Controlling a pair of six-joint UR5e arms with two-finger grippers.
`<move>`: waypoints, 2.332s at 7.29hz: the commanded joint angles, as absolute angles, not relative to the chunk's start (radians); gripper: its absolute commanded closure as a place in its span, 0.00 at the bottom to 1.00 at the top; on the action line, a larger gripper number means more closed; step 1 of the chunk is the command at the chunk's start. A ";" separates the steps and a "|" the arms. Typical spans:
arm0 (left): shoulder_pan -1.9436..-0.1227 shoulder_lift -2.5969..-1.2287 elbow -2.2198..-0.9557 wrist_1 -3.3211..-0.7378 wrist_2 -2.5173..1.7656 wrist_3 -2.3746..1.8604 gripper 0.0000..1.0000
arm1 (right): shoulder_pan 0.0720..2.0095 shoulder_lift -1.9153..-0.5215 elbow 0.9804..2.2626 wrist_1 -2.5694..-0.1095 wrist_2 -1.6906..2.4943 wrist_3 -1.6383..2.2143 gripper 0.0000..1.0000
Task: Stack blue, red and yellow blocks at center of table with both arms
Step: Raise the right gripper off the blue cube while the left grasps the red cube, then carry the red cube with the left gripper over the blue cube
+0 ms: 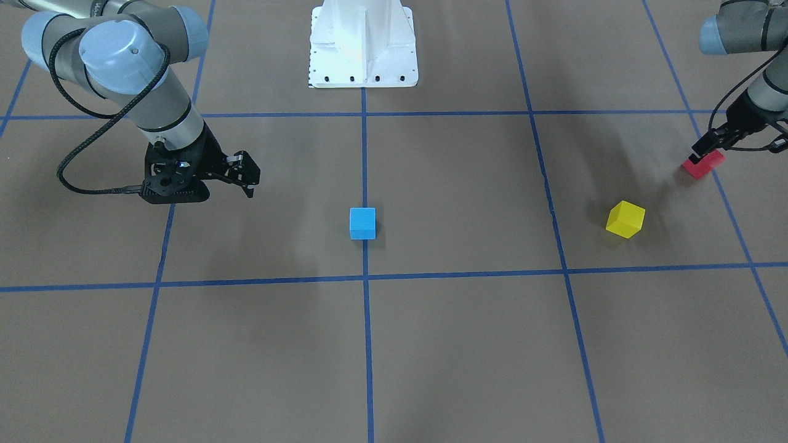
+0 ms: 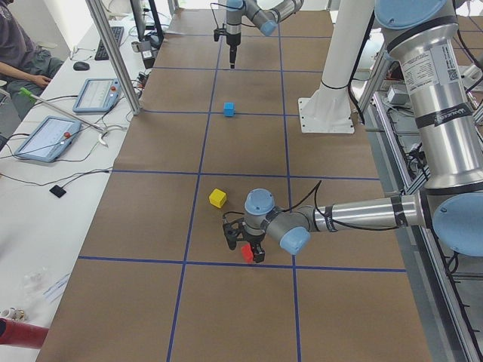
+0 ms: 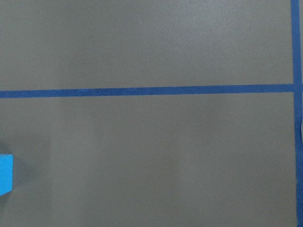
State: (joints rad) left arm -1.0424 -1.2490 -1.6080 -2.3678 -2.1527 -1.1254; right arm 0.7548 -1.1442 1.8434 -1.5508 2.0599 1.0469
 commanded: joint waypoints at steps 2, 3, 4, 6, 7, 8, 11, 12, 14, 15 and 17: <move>-1.039 -1.281 -1.563 -2.372 -2.152 -1.175 0.01 | 0.756 -1.146 1.842 -1.551 2.059 1.048 0.00; -1.039 -1.295 -1.540 -2.370 -2.155 -1.172 0.04 | 0.756 -1.146 1.842 -1.551 2.060 1.048 0.00; -1.039 -1.296 -1.537 -2.370 -2.157 -1.172 0.07 | 0.756 -1.146 1.842 -1.551 2.060 1.049 0.00; -1.037 -1.296 -1.534 -2.368 -2.157 -1.175 0.32 | 0.756 -1.146 1.844 -1.551 2.060 1.051 0.00; -1.038 -1.296 -1.532 -2.370 -2.157 -1.175 0.34 | 0.756 -1.146 1.842 -1.551 2.060 1.051 0.00; -1.039 -1.296 -1.534 -2.370 -2.157 -1.177 0.50 | 0.756 -1.146 1.841 -1.551 2.060 1.051 0.00; -1.043 -1.308 -1.656 -2.349 -2.239 -1.177 1.00 | 0.771 -1.144 1.850 -1.552 2.071 1.049 0.00; -1.040 -1.333 -1.789 -2.280 -2.240 -1.177 1.00 | 0.778 -1.146 1.850 -1.551 2.074 1.049 0.00; -0.978 -1.607 -1.960 -1.864 -2.238 -1.161 1.00 | 0.784 -1.158 1.852 -1.551 2.074 1.043 0.00; -0.897 -1.708 -1.977 -1.751 -2.227 -1.158 1.00 | 0.794 -1.163 1.853 -1.549 2.074 1.037 0.00; -0.771 -1.976 -1.883 -1.651 -2.179 -1.141 1.00 | 0.825 -1.198 1.859 -1.537 2.074 1.022 0.00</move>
